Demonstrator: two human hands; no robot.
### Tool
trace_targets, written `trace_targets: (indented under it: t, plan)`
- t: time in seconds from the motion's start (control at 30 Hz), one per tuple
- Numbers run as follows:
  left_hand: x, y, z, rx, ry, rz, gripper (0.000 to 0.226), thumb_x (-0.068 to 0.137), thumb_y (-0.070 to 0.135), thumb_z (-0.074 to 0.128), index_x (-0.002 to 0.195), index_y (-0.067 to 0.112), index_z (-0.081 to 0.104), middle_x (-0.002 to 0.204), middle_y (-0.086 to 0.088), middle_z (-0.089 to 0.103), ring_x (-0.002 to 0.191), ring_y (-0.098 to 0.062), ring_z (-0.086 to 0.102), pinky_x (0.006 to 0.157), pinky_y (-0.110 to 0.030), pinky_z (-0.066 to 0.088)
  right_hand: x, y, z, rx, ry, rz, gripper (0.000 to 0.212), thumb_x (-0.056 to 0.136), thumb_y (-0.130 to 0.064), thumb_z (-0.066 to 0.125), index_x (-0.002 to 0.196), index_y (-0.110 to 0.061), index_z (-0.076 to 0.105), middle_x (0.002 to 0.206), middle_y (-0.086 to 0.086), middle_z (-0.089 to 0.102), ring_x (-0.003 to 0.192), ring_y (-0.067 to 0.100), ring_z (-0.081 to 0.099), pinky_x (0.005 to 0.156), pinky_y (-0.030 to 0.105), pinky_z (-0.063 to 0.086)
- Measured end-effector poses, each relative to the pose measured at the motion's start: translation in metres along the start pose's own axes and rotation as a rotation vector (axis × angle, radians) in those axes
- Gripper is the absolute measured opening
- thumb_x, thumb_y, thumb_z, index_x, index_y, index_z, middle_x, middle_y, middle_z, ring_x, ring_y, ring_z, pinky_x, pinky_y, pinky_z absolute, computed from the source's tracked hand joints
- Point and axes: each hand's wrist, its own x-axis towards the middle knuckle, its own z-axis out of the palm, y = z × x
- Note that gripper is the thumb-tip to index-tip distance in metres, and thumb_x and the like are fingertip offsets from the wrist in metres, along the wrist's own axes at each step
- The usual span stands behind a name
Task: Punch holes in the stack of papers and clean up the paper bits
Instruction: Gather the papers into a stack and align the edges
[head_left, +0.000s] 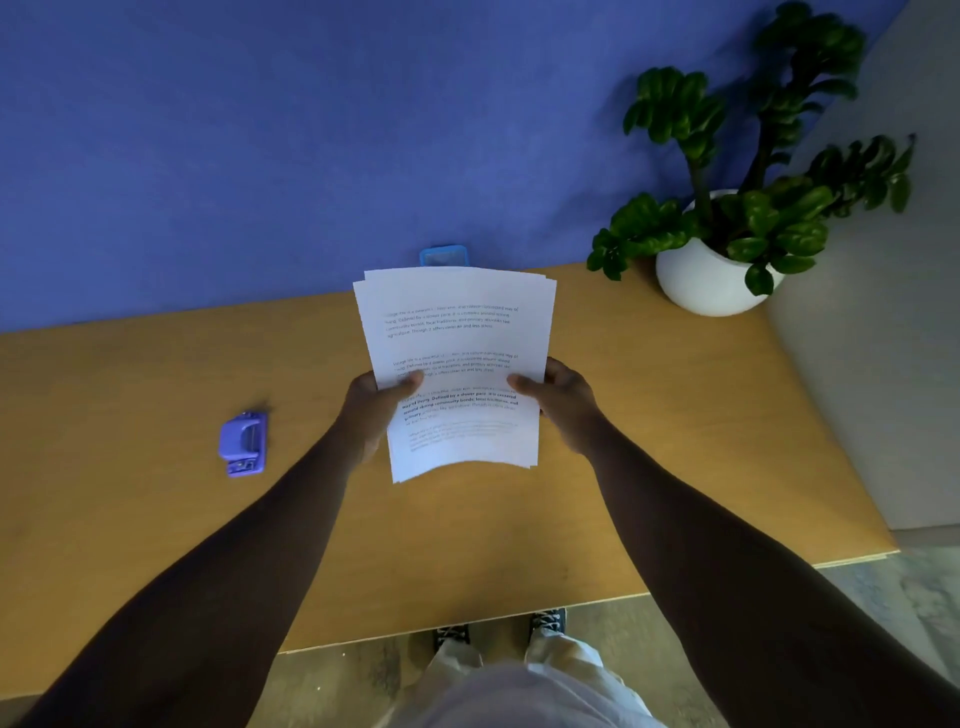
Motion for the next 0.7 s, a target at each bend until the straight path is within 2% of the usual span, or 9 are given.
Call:
trace_targets:
  t: [0.13, 0.2, 0.37, 0.57, 0.63, 0.7]
  plan:
    - [0.005, 0.011, 0.015, 0.022, 0.137, 0.089, 0.029, 0.085, 0.020, 0.078, 0.113, 0.017, 0.073, 0.108, 0.006, 0.077, 0.099, -0.010, 0.073, 0.085, -0.029, 0.055, 0.002, -0.011, 0.008, -0.133, 0.092, -0.158, 0.023, 0.085, -0.026, 0.073, 0.107, -0.026, 0.067, 0.100, -0.008, 0.073, 0.091, 0.013, 0.070, 0.079, 0.033, 0.059]
    - [0.007, 0.015, 0.022, 0.005, 0.165, 0.130, 0.029, 0.083, 0.020, 0.080, 0.111, 0.019, 0.074, 0.106, 0.007, 0.077, 0.099, -0.009, 0.073, 0.085, -0.027, 0.055, 0.003, -0.013, 0.012, -0.175, 0.125, -0.200, 0.022, 0.085, -0.027, 0.073, 0.105, -0.029, 0.065, 0.098, -0.011, 0.072, 0.089, 0.008, 0.069, 0.074, 0.029, 0.058]
    - [0.006, 0.012, 0.028, -0.034, 0.152, 0.171, 0.028, 0.082, 0.016, 0.081, 0.108, 0.021, 0.074, 0.108, 0.002, 0.077, 0.101, -0.016, 0.073, 0.085, -0.034, 0.058, 0.001, -0.005, 0.014, -0.224, 0.201, -0.235, 0.033, 0.085, -0.023, 0.071, 0.117, -0.019, 0.064, 0.103, -0.007, 0.070, 0.092, 0.014, 0.066, 0.072, 0.026, 0.056]
    - [0.002, -0.007, 0.020, 0.048, 0.137, 0.104, 0.031, 0.080, 0.013, 0.082, 0.109, 0.018, 0.073, 0.107, 0.001, 0.077, 0.100, -0.020, 0.073, 0.075, -0.026, 0.059, 0.001, 0.011, 0.007, -0.371, 0.185, -0.205, 0.037, 0.086, -0.019, 0.068, 0.122, -0.016, 0.059, 0.104, -0.008, 0.065, 0.091, 0.013, 0.061, 0.075, 0.026, 0.052]
    - [0.000, -0.012, 0.017, 0.106, 0.145, 0.090, 0.032, 0.082, 0.016, 0.081, 0.112, 0.017, 0.071, 0.110, 0.001, 0.075, 0.103, -0.020, 0.071, 0.076, -0.027, 0.058, 0.001, 0.014, 0.006, -0.407, 0.180, -0.219, 0.033, 0.088, -0.018, 0.065, 0.121, -0.016, 0.060, 0.103, -0.008, 0.065, 0.089, 0.013, 0.060, 0.072, 0.022, 0.050]
    - [-0.001, -0.014, 0.015, 0.120, 0.152, 0.093, 0.031, 0.084, 0.017, 0.079, 0.114, 0.017, 0.071, 0.112, 0.001, 0.075, 0.105, -0.019, 0.070, 0.079, -0.029, 0.058, 0.000, 0.014, 0.006, -0.413, 0.198, -0.242, 0.029, 0.089, -0.017, 0.063, 0.118, -0.016, 0.061, 0.099, -0.009, 0.064, 0.084, 0.010, 0.060, 0.063, 0.012, 0.046]
